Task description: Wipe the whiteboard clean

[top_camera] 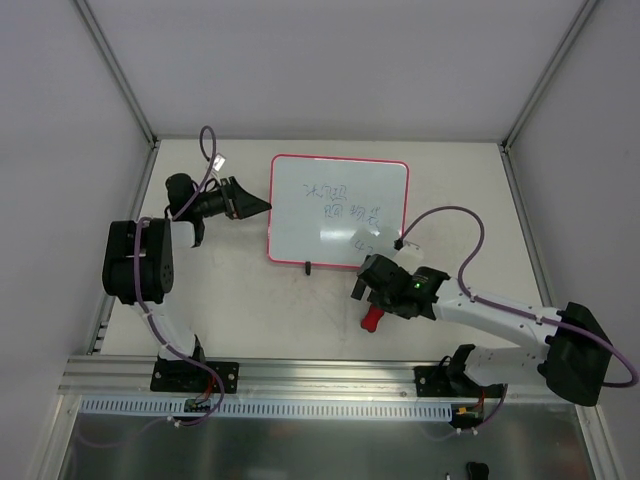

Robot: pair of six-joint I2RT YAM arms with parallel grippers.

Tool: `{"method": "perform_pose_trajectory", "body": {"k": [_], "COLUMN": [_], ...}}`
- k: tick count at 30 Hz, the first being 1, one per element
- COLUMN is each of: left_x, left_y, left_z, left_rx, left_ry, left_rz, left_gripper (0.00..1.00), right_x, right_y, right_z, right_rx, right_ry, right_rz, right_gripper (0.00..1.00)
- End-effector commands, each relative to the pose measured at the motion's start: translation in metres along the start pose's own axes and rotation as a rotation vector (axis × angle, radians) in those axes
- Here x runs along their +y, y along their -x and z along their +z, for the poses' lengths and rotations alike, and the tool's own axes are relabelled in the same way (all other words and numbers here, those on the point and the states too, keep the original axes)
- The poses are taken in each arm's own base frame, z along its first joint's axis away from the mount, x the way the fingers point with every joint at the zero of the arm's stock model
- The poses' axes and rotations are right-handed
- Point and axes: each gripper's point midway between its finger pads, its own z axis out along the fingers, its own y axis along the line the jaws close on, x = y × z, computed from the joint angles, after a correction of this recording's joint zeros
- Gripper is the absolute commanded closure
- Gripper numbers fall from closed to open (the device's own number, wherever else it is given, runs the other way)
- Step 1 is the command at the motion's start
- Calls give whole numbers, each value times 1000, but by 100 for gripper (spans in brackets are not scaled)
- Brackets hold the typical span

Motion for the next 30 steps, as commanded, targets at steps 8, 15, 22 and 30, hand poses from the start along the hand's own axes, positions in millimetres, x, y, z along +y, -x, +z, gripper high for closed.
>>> {"method": "perform_pose_trajectory", "body": {"k": [8, 15, 22, 30], "left_x": [4, 6, 4, 4], "left_y": [-5, -7, -10, -11], "left_z": [11, 14, 20, 21], "left_rx": [80, 93, 119, 128], "left_ry": [-94, -100, -125, -130], "left_rz": [56, 42, 47, 38], "left_gripper": [1, 2, 1, 1], "right_x": [10, 13, 3, -8], "right_y": [12, 1, -18, -36], "right_z": [14, 28, 26, 29], "right_rx": [-15, 50, 62, 84], "right_ry": [-33, -37, -44, -78], "right_rz": [5, 16, 53, 58], "right_gripper": [1, 13, 14, 15]}}
